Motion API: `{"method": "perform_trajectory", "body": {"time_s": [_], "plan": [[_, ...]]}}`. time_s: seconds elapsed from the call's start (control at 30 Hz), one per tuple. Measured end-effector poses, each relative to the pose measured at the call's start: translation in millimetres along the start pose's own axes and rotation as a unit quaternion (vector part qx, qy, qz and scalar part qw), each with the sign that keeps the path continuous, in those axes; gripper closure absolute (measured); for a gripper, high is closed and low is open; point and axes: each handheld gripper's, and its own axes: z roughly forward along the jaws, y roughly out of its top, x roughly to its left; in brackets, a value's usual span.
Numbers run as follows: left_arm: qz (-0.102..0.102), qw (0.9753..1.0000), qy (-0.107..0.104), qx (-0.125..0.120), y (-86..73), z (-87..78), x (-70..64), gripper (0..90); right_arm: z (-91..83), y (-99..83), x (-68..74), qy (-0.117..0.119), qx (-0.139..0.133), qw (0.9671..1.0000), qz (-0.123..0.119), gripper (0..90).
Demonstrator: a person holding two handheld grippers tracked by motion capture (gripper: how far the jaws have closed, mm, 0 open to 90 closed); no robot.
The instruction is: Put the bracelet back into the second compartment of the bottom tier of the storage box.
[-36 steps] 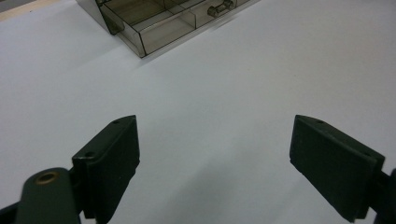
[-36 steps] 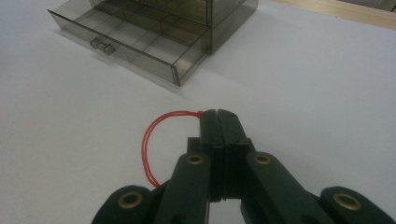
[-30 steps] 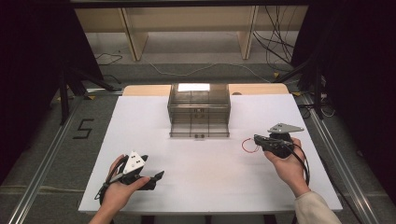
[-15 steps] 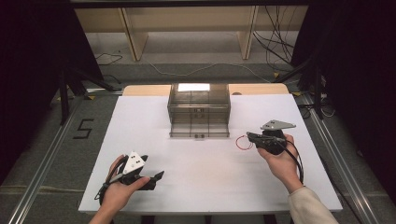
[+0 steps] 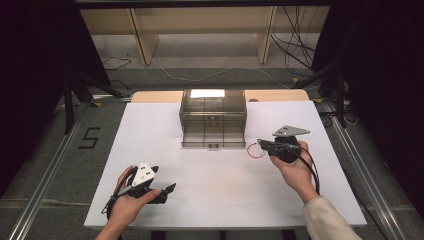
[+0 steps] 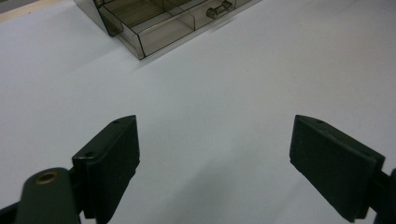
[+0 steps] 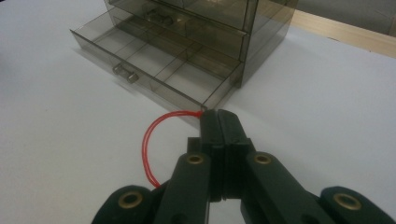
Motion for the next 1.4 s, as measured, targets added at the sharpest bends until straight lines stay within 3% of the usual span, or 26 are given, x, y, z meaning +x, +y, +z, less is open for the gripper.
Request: {"method": "perform_trajectory", "body": {"time_s": [1.4], "plan": [[0.002, 1.0000, -0.002, 0.000, 0.2, 0.1, -1.6, 15.9, 24.0, 24.1, 19.2, 0.013, -0.004, 0.9998, -0.013, 90.0]]}}
